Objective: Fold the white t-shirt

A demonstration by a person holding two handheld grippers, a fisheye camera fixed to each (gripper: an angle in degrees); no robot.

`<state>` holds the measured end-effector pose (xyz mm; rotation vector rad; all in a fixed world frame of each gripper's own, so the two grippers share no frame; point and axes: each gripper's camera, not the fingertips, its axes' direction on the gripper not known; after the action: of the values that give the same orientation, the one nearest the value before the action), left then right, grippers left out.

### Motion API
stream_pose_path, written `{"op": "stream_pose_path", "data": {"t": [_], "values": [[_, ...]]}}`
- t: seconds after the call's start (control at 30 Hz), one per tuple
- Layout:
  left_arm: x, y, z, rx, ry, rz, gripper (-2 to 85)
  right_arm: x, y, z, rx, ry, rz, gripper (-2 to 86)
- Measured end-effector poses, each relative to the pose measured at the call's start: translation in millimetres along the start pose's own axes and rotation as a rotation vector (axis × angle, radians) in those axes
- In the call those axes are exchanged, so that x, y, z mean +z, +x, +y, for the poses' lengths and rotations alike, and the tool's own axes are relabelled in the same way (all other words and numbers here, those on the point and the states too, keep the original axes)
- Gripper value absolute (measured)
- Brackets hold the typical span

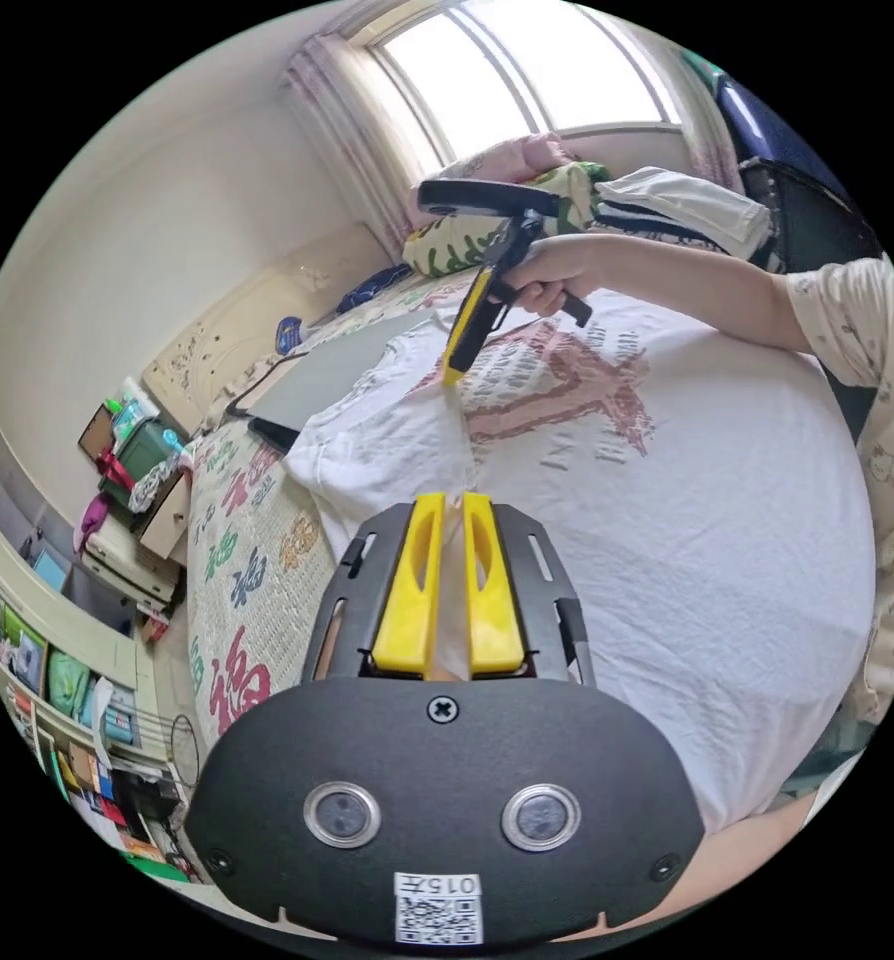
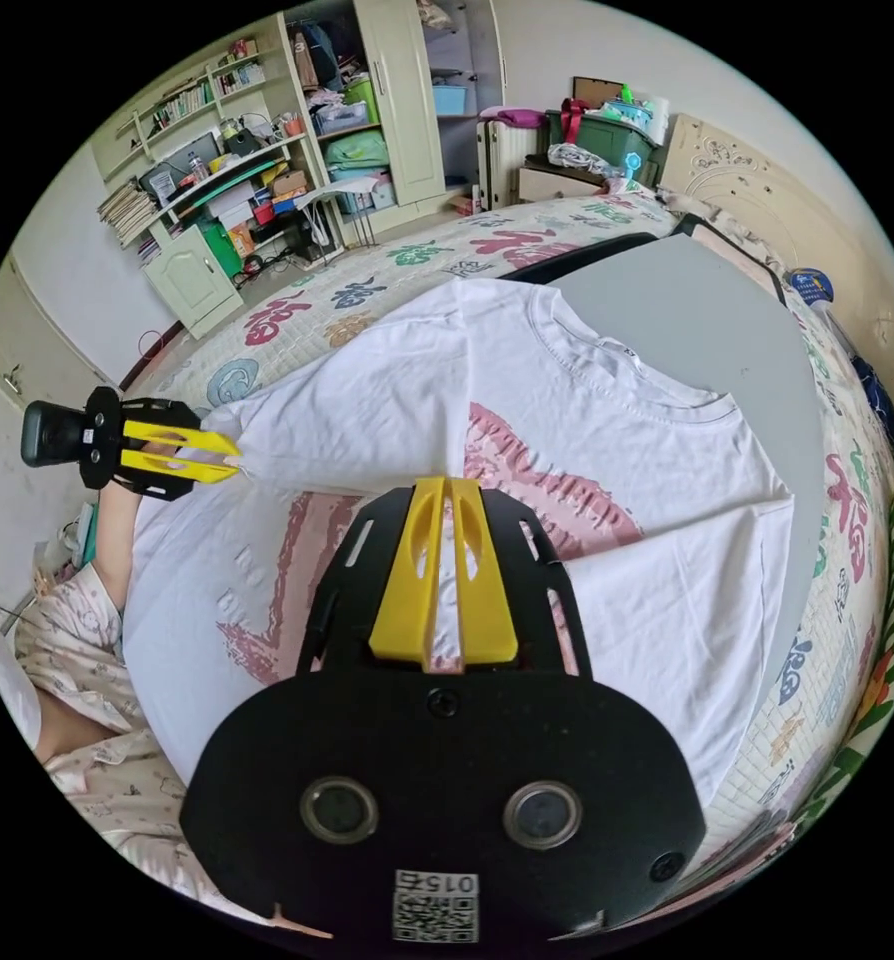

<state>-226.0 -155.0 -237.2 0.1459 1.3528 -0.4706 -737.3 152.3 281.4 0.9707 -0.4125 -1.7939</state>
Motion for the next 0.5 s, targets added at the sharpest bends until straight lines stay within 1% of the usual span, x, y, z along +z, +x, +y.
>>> {"op": "stream_pose_path", "data": {"t": [0.1, 0.17, 0.23, 0.37, 0.47, 0.5], "values": [[3.2, -0.4, 8.0, 0.0, 0.017, 0.023, 0.6, -15.6, -0.3, 4.8, 0.003, 0.013, -0.012, -0.6], [8.9, 0.4, 11.5, 0.015, 0.007, 0.046, 0.1, -15.9, -3.4, 6.8, -0.009, -0.022, 0.011, -0.8], [17.4, 5.1, 13.9, 0.06, -0.011, 0.07, -0.2, -10.4, -11.6, 9.2, -0.026, -0.076, 0.078, -0.8], [25.9, 6.5, 16.9, 0.084, -0.033, 0.059, -0.3, -12.4, -24.6, 13.6, -0.046, -0.096, 0.097, -0.1], [18.5, -8.9, 25.1, 0.028, 0.009, 0.044, -0.3, -23.8, -32.6, 18.3, -0.032, -0.081, 0.13, 3.5], [12.5, -19.3, 30.4, -0.019, 0.043, 0.014, -0.3, -33.2, -36.0, 19.6, -0.02, -0.061, 0.149, 6.9]]}}
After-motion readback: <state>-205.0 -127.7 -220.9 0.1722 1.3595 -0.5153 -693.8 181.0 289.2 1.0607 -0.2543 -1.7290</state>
